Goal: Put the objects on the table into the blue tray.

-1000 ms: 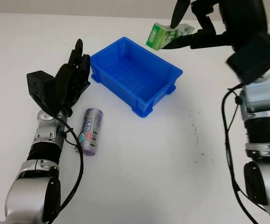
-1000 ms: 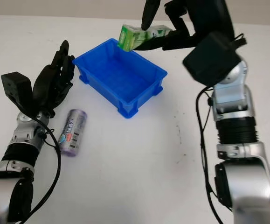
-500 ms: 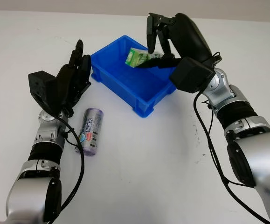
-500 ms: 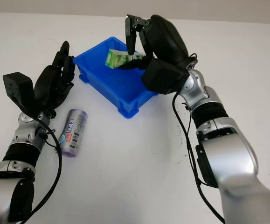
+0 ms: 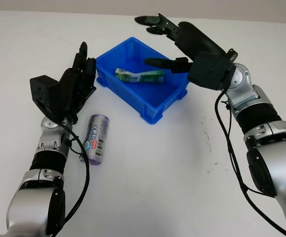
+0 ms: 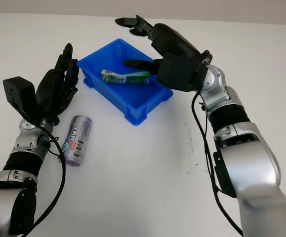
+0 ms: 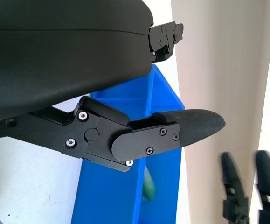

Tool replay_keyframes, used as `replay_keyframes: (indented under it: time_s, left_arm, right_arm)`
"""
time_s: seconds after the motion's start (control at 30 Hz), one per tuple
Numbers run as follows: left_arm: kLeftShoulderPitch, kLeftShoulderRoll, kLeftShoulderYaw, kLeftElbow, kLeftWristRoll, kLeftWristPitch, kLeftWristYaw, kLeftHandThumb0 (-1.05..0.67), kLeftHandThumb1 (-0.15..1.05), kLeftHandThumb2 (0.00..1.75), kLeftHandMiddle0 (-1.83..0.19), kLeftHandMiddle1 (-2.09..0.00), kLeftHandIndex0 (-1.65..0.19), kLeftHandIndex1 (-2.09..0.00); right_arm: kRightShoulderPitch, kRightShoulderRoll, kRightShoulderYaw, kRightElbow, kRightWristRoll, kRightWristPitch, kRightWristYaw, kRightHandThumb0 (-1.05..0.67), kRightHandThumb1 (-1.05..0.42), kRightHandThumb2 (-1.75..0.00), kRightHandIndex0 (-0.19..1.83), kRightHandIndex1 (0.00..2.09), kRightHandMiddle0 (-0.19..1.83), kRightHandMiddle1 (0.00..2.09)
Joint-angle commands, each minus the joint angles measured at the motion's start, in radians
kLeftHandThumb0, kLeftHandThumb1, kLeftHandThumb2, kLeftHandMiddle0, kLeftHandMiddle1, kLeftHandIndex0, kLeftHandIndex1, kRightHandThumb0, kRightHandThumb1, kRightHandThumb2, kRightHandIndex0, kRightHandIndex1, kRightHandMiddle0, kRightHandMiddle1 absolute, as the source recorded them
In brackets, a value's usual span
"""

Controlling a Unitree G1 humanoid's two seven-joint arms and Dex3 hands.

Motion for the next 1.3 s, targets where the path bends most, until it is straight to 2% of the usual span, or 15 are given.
replay_keyframes:
  time_s: [0.0, 0.13, 0.23, 0.33, 0.47, 0.53, 0.67, 0.93, 1.27]
  left_arm:
    - [-0.007, 0.001, -0.002, 0.005, 0.002, -0.001, 0.003, -0.76, 1.05, 0.61, 0.19, 0.00, 0.19, 0.00]
    - [-0.008, 0.005, -0.004, 0.012, 0.007, -0.009, 0.003, -0.77, 1.05, 0.61, 0.19, 0.00, 0.19, 0.00]
    - [-0.007, 0.006, -0.003, 0.013, 0.007, -0.017, 0.000, -0.77, 1.05, 0.62, 0.19, 0.00, 0.19, 0.00]
    - [-0.004, 0.008, -0.003, 0.008, 0.009, -0.020, 0.003, -0.77, 1.05, 0.62, 0.19, 0.00, 0.19, 0.00]
    - [-0.001, 0.014, -0.003, 0.009, 0.008, -0.030, -0.003, -0.77, 1.05, 0.62, 0.19, 0.00, 0.19, 0.00]
    - [-0.003, 0.018, -0.002, 0.013, 0.008, -0.032, -0.007, -0.76, 1.05, 0.63, 0.19, 0.00, 0.19, 0.00]
    - [-0.010, 0.021, 0.000, 0.024, 0.005, -0.026, -0.015, -0.77, 1.05, 0.64, 0.19, 0.00, 0.19, 0.00]
    - [-0.030, 0.030, 0.001, 0.049, 0.001, -0.024, -0.029, -0.76, 1.05, 0.63, 0.19, 0.00, 0.19, 0.00]
    - [-0.030, 0.039, 0.005, 0.051, 0.000, -0.051, -0.045, -0.76, 1.05, 0.63, 0.19, 0.00, 0.19, 0.00]
  right_arm:
    - [0.019, -0.020, -0.031, -0.030, 0.036, -0.011, 0.014, -0.83, -1.05, -0.54, -0.09, 0.05, -0.15, 0.15]
    - [0.043, -0.036, -0.075, -0.075, 0.075, -0.015, -0.011, -0.81, -1.05, -0.66, -0.10, 0.04, -0.15, 0.13]
    - [0.067, -0.031, -0.146, -0.101, 0.153, 0.034, -0.030, -0.82, -1.05, -0.70, -0.14, 0.03, -0.16, 0.11]
    - [0.102, -0.032, -0.215, -0.121, 0.240, 0.116, -0.024, -0.83, -1.05, -0.72, -0.17, 0.02, -0.19, 0.09]
    - [0.168, -0.044, -0.289, -0.155, 0.329, 0.288, -0.010, -0.78, -1.05, -0.74, -0.19, 0.00, -0.19, 0.00]
    - [0.217, -0.044, -0.324, -0.169, 0.366, 0.326, -0.007, -0.75, -1.05, -0.78, -0.19, 0.00, -0.19, 0.00]
    - [0.333, -0.024, -0.370, -0.250, 0.388, 0.432, -0.090, -0.79, -1.05, -0.77, -0.19, 0.00, -0.19, 0.00]
    - [0.472, 0.019, -0.399, -0.422, 0.429, 0.528, -0.133, -0.77, -1.05, -0.82, -0.19, 0.00, -0.19, 0.00]
    - [0.513, 0.056, -0.389, -0.500, 0.445, 0.576, -0.116, -0.73, -1.05, -0.87, -0.19, 0.00, -0.19, 0.00]
